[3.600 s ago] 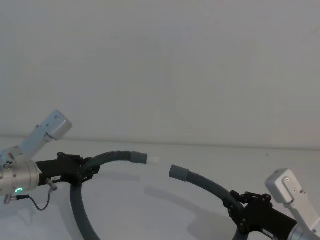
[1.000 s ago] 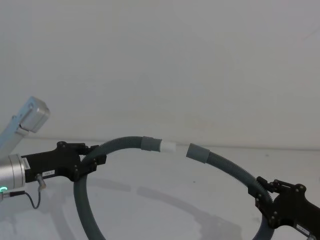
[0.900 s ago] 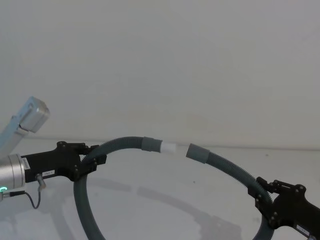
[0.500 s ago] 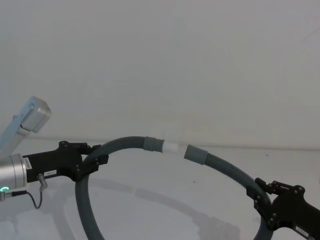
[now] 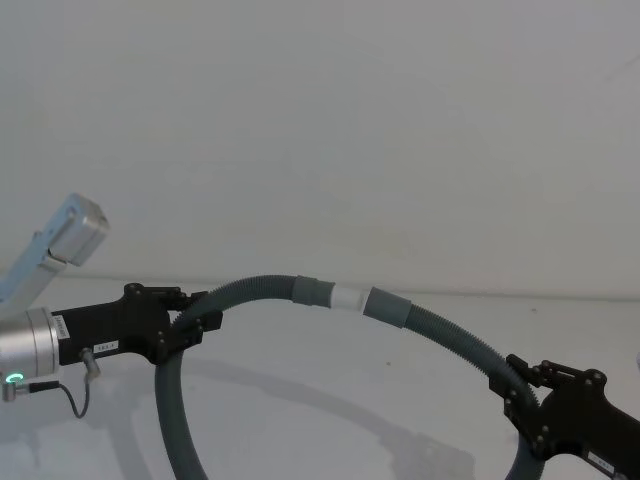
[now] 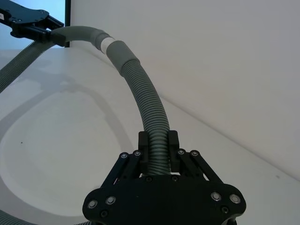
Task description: Use both hands to pick up one end of the pipe from the table, align the ends, and insert them.
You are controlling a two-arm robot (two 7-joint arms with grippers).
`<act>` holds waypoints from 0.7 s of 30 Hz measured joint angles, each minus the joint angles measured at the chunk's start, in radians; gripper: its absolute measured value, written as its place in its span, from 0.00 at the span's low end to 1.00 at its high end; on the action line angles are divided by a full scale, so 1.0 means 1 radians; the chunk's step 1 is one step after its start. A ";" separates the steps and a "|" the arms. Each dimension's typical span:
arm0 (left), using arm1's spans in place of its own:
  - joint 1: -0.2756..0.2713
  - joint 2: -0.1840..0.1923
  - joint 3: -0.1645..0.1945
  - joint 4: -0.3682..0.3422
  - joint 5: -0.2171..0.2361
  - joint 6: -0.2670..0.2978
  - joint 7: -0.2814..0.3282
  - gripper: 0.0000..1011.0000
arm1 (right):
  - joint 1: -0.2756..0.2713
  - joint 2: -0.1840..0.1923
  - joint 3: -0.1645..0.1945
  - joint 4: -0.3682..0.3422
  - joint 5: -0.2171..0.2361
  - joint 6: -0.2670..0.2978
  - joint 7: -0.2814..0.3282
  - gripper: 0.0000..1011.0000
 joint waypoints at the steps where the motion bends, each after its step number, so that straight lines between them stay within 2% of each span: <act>1: -0.001 0.000 0.002 0.001 0.000 -0.001 -0.001 0.30 | 0.000 0.000 -0.001 -0.001 0.000 0.000 0.000 0.22; 21: -0.022 -0.003 0.025 0.013 -0.008 -0.007 -0.010 0.30 | 0.012 -0.001 -0.010 0.000 0.002 0.004 0.000 0.22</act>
